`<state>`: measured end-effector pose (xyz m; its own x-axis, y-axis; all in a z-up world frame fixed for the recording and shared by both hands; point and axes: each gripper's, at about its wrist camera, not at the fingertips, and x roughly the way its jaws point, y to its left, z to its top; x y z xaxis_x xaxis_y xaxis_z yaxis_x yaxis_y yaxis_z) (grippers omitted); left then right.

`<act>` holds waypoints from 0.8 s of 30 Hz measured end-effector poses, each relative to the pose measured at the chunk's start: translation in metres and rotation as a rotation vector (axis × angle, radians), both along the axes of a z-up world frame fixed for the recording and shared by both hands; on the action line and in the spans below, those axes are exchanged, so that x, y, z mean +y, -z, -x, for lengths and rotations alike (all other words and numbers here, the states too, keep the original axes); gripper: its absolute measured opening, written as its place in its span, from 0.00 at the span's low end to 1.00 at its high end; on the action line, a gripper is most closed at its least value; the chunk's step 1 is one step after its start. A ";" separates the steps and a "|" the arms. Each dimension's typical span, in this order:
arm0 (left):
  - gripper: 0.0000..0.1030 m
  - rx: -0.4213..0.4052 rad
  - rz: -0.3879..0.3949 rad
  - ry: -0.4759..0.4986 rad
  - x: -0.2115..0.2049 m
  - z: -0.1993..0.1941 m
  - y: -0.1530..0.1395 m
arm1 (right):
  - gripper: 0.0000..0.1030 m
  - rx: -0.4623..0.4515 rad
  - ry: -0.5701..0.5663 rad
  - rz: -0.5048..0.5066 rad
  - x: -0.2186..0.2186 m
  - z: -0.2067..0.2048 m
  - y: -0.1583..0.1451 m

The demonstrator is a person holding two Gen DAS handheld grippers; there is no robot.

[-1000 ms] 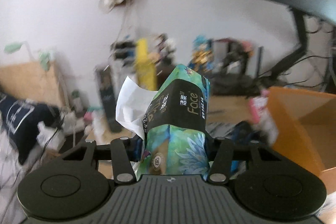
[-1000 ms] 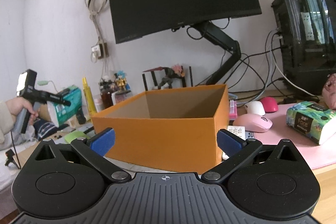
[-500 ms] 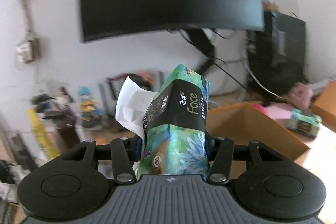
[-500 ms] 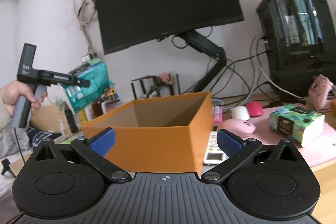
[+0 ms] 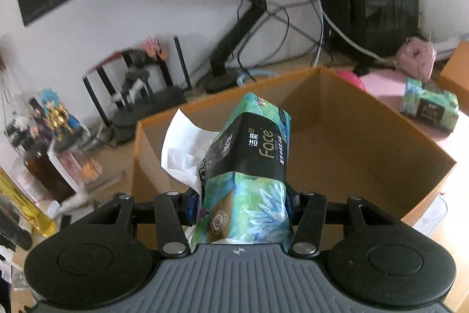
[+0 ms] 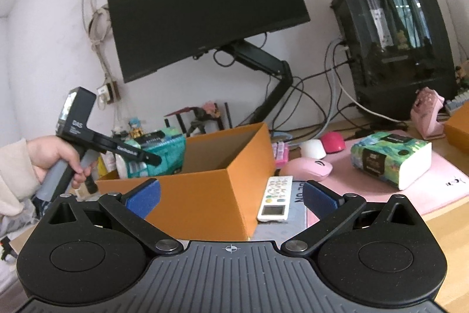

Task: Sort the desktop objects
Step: 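Lift the tissue pack with the left tool and carry it over the orange box, then lower the pack into the box and open the left tool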

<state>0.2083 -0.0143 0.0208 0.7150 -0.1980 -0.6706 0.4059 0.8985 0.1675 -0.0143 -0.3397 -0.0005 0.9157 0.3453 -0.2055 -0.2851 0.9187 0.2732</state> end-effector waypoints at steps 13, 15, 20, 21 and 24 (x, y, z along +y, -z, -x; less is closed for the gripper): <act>0.48 0.134 -0.089 -0.039 -0.002 -0.011 0.023 | 1.00 0.012 0.000 -0.007 -0.006 0.003 0.011; 0.49 0.143 -0.092 -0.032 -0.001 -0.012 0.024 | 1.00 0.013 0.001 -0.007 -0.007 0.004 0.012; 0.57 0.170 -0.092 -0.025 0.002 -0.015 0.024 | 1.00 0.016 0.003 -0.006 -0.008 0.007 0.015; 0.63 0.168 -0.088 -0.028 0.003 -0.015 0.024 | 1.00 0.016 0.003 -0.006 -0.008 0.007 0.015; 0.68 0.159 -0.074 -0.036 0.005 -0.014 0.024 | 1.00 0.018 0.004 -0.006 -0.009 0.008 0.017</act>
<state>0.2221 -0.0091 -0.0035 0.6046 -0.1199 -0.7875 0.4002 0.9005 0.1701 -0.0227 -0.3489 -0.0178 0.9134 0.3426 -0.2199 -0.2762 0.9183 0.2835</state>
